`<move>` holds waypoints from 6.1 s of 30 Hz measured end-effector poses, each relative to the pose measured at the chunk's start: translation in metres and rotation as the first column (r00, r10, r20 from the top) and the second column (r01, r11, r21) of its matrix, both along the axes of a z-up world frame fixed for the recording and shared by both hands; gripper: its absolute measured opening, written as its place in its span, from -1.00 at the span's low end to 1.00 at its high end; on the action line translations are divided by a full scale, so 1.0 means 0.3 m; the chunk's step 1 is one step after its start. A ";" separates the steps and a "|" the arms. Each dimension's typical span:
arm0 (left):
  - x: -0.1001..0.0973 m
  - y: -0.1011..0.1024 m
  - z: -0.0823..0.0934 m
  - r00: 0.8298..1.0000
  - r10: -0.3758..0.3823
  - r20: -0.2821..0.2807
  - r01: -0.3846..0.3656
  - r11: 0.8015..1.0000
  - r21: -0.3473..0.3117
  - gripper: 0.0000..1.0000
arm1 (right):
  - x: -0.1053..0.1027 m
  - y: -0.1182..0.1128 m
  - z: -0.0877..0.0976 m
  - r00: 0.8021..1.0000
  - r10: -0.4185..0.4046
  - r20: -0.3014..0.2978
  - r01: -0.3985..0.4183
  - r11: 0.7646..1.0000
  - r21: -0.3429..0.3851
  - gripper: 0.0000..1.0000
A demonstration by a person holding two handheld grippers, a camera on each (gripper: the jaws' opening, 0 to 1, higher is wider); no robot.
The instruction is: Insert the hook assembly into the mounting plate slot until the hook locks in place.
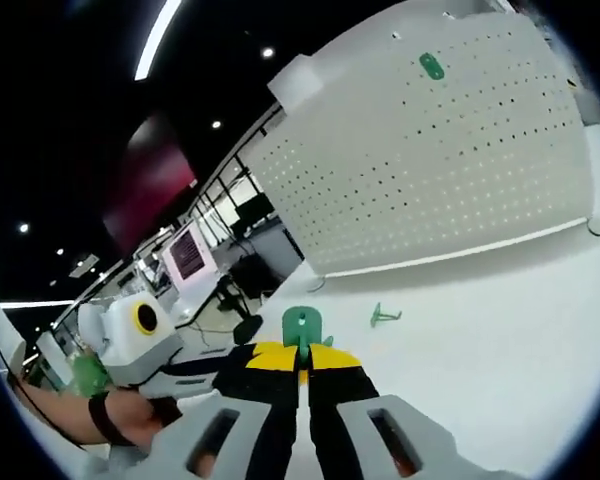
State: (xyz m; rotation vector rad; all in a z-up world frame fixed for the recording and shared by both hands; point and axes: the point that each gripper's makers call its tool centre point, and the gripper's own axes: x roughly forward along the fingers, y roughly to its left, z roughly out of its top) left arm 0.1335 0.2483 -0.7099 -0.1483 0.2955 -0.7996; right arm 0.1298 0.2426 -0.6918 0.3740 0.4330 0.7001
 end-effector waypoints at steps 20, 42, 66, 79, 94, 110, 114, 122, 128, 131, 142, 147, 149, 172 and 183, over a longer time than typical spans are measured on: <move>-0.023 0.022 0.015 0.999 -0.033 0.013 0.033 0.999 -0.002 -0.65 | 0.080 -0.076 0.060 0.992 -0.106 0.067 0.110 0.992 -0.058 -0.98; -0.055 0.098 0.106 0.991 -0.037 0.131 0.033 0.999 0.032 -0.24 | 0.230 -0.180 0.235 0.946 -0.216 0.243 0.258 0.953 -0.156 -0.98; -0.048 0.124 0.143 0.982 -0.056 0.179 0.051 0.998 0.032 0.19 | 0.412 -0.252 0.361 0.890 -0.286 0.356 0.378 0.899 -0.221 -0.98; -0.050 0.120 0.145 0.978 -0.071 0.194 0.068 0.997 0.021 0.38 | 0.526 -0.276 0.449 0.844 -0.331 0.422 0.450 0.864 -0.224 -0.98; -0.048 0.123 0.131 0.982 -0.086 0.169 0.085 0.996 0.014 0.47 | 0.650 -0.313 0.539 0.793 -0.398 0.462 0.526 0.830 -0.188 -0.98; -0.042 0.124 0.123 0.981 -0.098 0.169 0.098 0.995 0.011 0.57 | 0.751 -0.349 0.551 0.773 -0.437 0.460 0.563 0.807 -0.179 -0.98; -0.036 0.132 0.119 0.981 -0.098 0.166 0.096 0.995 0.021 0.58 | 0.776 -0.351 0.556 0.769 -0.441 0.463 0.568 0.803 -0.180 -0.98; -0.020 0.143 0.112 0.984 -0.090 0.157 0.088 0.996 0.018 0.59 | 0.831 -0.351 0.560 0.770 -0.430 0.471 0.567 0.800 -0.197 -0.98; -0.018 0.141 0.095 0.985 -0.099 0.143 0.096 0.995 0.028 0.60 | 0.861 -0.349 0.569 0.769 -0.426 0.476 0.568 0.796 -0.207 -0.98; -0.016 0.143 0.097 0.985 -0.096 0.142 0.094 0.995 0.025 0.60 | 0.881 -0.351 0.566 0.769 -0.426 0.477 0.571 0.792 -0.214 -0.98; -0.010 0.173 0.084 0.989 -0.076 0.129 0.074 0.997 0.023 0.62 | 0.942 -0.369 0.563 0.765 -0.441 0.470 0.584 0.782 -0.217 -0.98; -0.004 0.186 0.085 0.990 -0.061 0.126 0.062 0.998 -0.003 0.61 | 0.960 -0.363 0.550 0.772 -0.433 0.465 0.579 0.780 -0.236 -0.98; -0.003 0.188 0.083 0.991 -0.059 0.122 0.059 0.998 -0.002 0.61 | 0.961 -0.364 0.547 0.771 -0.436 0.465 0.581 0.780 -0.232 -0.98; 0.006 0.203 0.081 0.992 -0.046 0.119 0.047 0.999 -0.004 0.60 | 0.976 -0.374 0.515 0.761 -0.460 0.458 0.603 0.761 -0.238 -0.97; 0.007 0.193 0.087 0.991 -0.053 0.120 0.054 0.999 0.000 0.60 | 0.959 -0.347 0.502 0.789 -0.415 0.453 0.559 0.791 -0.249 -0.88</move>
